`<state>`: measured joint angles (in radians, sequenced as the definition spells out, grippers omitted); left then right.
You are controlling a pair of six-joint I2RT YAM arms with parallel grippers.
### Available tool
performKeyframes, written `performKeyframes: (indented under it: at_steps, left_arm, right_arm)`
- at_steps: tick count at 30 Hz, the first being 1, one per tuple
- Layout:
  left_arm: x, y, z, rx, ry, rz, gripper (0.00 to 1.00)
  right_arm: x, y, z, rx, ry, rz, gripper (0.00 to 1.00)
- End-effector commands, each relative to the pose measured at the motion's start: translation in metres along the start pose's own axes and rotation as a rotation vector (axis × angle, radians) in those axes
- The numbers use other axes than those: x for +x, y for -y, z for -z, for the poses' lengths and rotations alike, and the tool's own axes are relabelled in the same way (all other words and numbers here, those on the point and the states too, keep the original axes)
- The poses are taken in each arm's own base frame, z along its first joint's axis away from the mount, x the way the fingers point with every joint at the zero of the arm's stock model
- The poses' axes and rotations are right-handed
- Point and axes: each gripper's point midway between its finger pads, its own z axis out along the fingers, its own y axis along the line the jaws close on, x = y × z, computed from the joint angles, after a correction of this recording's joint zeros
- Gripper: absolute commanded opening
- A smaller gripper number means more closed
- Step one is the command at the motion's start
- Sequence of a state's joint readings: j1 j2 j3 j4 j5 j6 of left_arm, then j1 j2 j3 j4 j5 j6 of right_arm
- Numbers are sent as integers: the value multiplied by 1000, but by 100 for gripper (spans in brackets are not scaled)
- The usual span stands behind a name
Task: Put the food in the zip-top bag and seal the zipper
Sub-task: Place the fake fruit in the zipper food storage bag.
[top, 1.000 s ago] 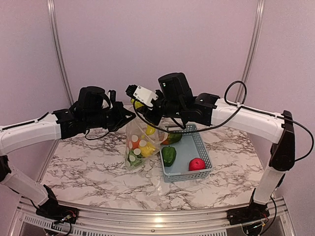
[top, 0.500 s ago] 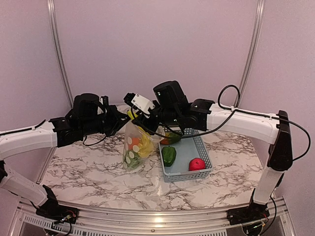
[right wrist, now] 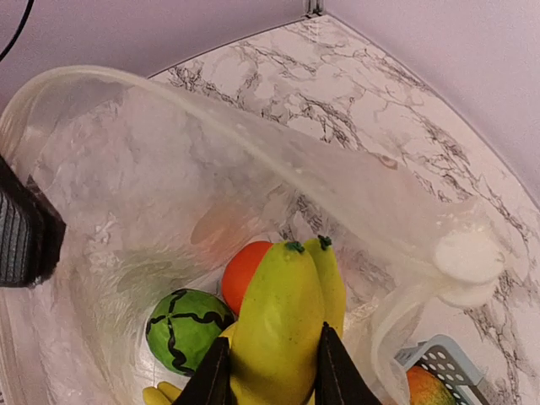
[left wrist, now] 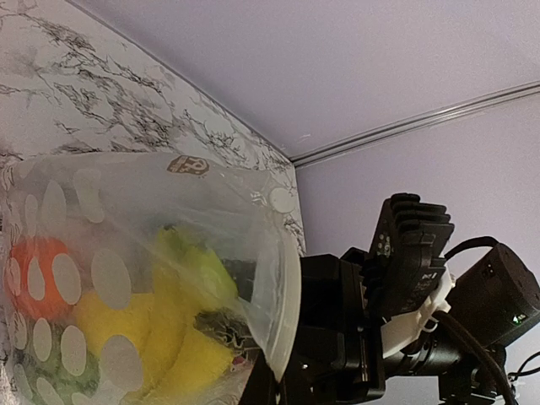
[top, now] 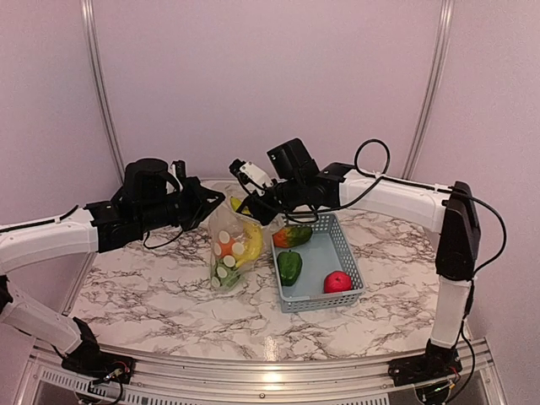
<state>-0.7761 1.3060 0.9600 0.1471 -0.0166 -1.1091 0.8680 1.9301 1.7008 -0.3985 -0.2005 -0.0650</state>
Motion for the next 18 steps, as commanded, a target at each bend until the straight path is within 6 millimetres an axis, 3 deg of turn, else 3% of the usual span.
performKeyframes:
  at_steps: [1,5,7,10,18]
  left_arm:
    - [2,19,-2,69,-21,-44,0]
    - [7,9,-7,27,-40,-81,0]
    - [11,6,-8,18,-55,-95,0]
    - [13,4,-7,15,-60,-100,0]
    - [7,6,2,8,-33,-127,0]
  right_arm:
    - [-10,-33,-7,-179,-2,-48,9]
    - [-18,-40,-7,-234,15,-51,11]
    - [-23,-44,-5,-254,29,-46,19]
    - [-25,-44,-2,-251,32,-38,38]
    - [-21,-52,38,-312,25,24,60]
